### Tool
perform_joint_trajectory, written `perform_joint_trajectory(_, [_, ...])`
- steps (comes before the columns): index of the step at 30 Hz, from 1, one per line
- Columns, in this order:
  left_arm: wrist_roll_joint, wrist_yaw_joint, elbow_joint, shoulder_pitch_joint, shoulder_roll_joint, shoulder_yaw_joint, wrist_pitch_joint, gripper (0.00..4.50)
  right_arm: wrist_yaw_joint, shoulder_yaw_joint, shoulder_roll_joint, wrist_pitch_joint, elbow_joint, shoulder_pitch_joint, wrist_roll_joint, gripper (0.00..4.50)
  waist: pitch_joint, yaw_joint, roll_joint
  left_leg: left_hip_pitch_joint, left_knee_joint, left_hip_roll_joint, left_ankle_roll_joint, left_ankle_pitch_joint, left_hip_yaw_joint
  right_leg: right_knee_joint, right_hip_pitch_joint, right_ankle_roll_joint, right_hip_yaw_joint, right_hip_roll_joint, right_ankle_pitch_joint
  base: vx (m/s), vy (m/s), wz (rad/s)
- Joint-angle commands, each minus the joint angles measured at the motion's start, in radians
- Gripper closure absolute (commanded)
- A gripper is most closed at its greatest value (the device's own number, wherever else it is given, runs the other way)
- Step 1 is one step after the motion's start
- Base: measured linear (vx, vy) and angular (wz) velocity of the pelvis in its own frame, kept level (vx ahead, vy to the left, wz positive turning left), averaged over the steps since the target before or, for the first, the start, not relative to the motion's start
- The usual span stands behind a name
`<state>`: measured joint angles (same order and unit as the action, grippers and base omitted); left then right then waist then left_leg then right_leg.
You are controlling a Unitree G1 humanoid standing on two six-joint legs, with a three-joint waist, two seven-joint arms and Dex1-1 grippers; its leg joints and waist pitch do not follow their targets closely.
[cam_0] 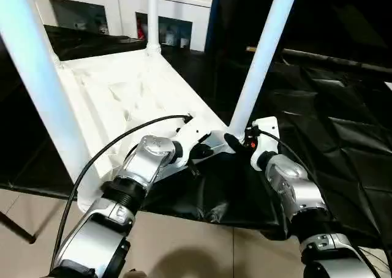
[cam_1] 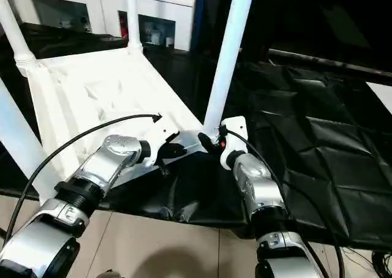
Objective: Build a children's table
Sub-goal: Rotate leg to tighten
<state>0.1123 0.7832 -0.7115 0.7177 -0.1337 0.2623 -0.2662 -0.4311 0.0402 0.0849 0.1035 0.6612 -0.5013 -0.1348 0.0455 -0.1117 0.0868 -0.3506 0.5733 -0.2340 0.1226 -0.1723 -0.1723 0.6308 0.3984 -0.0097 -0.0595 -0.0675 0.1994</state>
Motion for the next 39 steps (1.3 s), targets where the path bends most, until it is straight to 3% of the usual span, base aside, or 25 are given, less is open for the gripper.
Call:
perform_joint_trajectory(1, [-0.014,-0.034,-0.006,0.008,0.025,0.000,0.066,4.50,-0.223,-0.141,-0.068,-0.010,-0.062,0.016,-0.019,1.30,-0.057,0.002,0.006,-0.003,-0.059,0.006,-0.025,-0.155,-0.009,-0.086,-0.048,-0.133,0.042,-0.062,0.200,0.000,0.000,0.00])
perform_joint_trajectory(4, [-0.013,-0.009,-0.006,0.004,0.010,0.006,0.087,4.50,-0.246,-0.141,-0.053,-0.011,-0.066,0.019,-0.022,0.89,-0.054,0.011,0.005,-0.014,-0.063,0.006,-0.033,-0.181,-0.004,-0.090,-0.055,-0.118,0.037,-0.062,0.243,0.000,0.000,0.00])
perform_joint_trajectory(5, [-0.026,0.079,0.023,-0.021,-0.035,0.013,0.120,4.50,-0.306,-0.150,0.010,-0.028,-0.081,0.030,-0.013,0.76,-0.056,0.017,0.006,-0.020,-0.064,0.006,-0.031,-0.181,0.000,-0.092,-0.059,-0.110,0.034,-0.064,0.267,0.000,0.000,0.00])
perform_joint_trajectory(6, [-0.032,0.115,0.037,-0.031,-0.051,0.016,0.123,4.50,-0.335,-0.152,0.031,-0.025,-0.088,0.035,-0.017,0.76,-0.058,0.018,0.002,-0.014,-0.061,0.003,-0.034,-0.169,-0.001,-0.091,-0.052,-0.118,0.038,-0.067,0.252,0.000,0.000,0.00])
perform_joint_trajectory(7, [-0.043,0.161,0.056,-0.044,-0.069,0.020,0.133,4.50,-0.369,-0.154,0.055,-0.021,-0.095,0.040,-0.021,0.76,-0.060,0.013,0.001,-0.003,-0.056,-0.002,-0.041,-0.150,-0.005,-0.085,-0.046,-0.148,0.042,-0.066,0.186,0.000,0.000,0.00])
perform_joint_trajectory(10, [-0.088,0.288,0.115,-0.078,-0.104,0.029,0.132,4.50,-0.428,-0.163,0.101,-0.026,-0.103,0.050,-0.019,0.76,-0.056,0.006,-0.002,-0.003,-0.058,-0.003,-0.043,-0.124,-0.009,-0.074,-0.047,-0.187,0.040,-0.061,0.100,0.000,0.000,0.00])
perform_joint_trajectory(13, [-0.110,0.406,0.175,-0.116,-0.176,0.052,0.123,4.50,-0.503,-0.150,0.151,-0.026,-0.123,0.062,-0.024,0.76,-0.056,0.005,-0.004,-0.002,-0.059,-0.003,-0.041,-0.138,-0.010,-0.070,-0.048,-0.198,0.040,-0.060,0.075,0.000,0.000,0.00])
perform_joint_trajectory(19, [-0.088,0.399,0.153,-0.119,-0.211,0.032,0.147,4.50,-0.611,-0.179,0.243,0.011,-0.226,0.109,-0.050,0.76,-0.055,-0.005,0.001,0.001,-0.058,-0.003,-0.037,-0.147,-0.012,-0.072,-0.050,-0.191,0.042,-0.061,0.094,0.000,0.000,0.00])
perform_joint_trajectory(23, [-0.088,0.388,0.149,-0.114,-0.227,0.022,0.156,4.50,-0.639,-0.133,0.297,0.068,-0.297,0.158,-0.090,0.41,-0.053,-0.010,0.003,0.000,-0.059,-0.001,-0.036,-0.160,-0.011,-0.078,-0.050,-0.168,0.041,-0.061,0.141,0.000,0.000,0.00])
perform_joint_trajectory(27, [-0.101,0.414,0.163,-0.115,-0.231,0.024,0.161,4.50,-0.616,-0.102,0.321,0.053,-0.308,0.164,-0.088,0.02,-0.053,-0.010,0.005,-0.001,-0.058,0.000,-0.028,-0.161,-0.011,-0.082,-0.049,-0.159,0.041,-0.062,0.180,0.000,0.000,0.00])
perform_joint_trajectory(29, [-0.107,0.431,0.172,-0.119,-0.233,0.028,0.165,4.50,-0.609,-0.097,0.324,0.057,-0.318,0.164,-0.092,0.02,-0.054,-0.008,-0.002,0.001,-0.058,-0.001,-0.026,-0.160,-0.010,-0.080,-0.048,-0.161,0.041,-0.061,0.168,0.000,0.000,0.00])
perform_joint_trajectory(34, [-0.135,0.478,0.226,-0.142,-0.228,0.044,0.151,4.50,-0.605,-0.135,0.299,0.064,-0.318,0.148,-0.091,0.02,-0.057,-0.009,0.002,0.001,-0.056,-0.002,-0.031,-0.138,-0.011,-0.071,-0.049,-0.188,0.039,-0.059,0.099,0.000,0.000,0.00])
perform_joint_trajectory(39, [-0.142,0.489,0.244,-0.148,-0.225,0.051,0.140,4.50,-0.601,-0.167,0.265,0.037,-0.266,0.119,-0.058,0.02,-0.056,-0.012,0.000,0.004,-0.057,-0.003,-0.030,-0.149,-0.013,-0.072,-0.046,-0.193,0.040,-0.060,0.115,0.000,0.000,0.00])
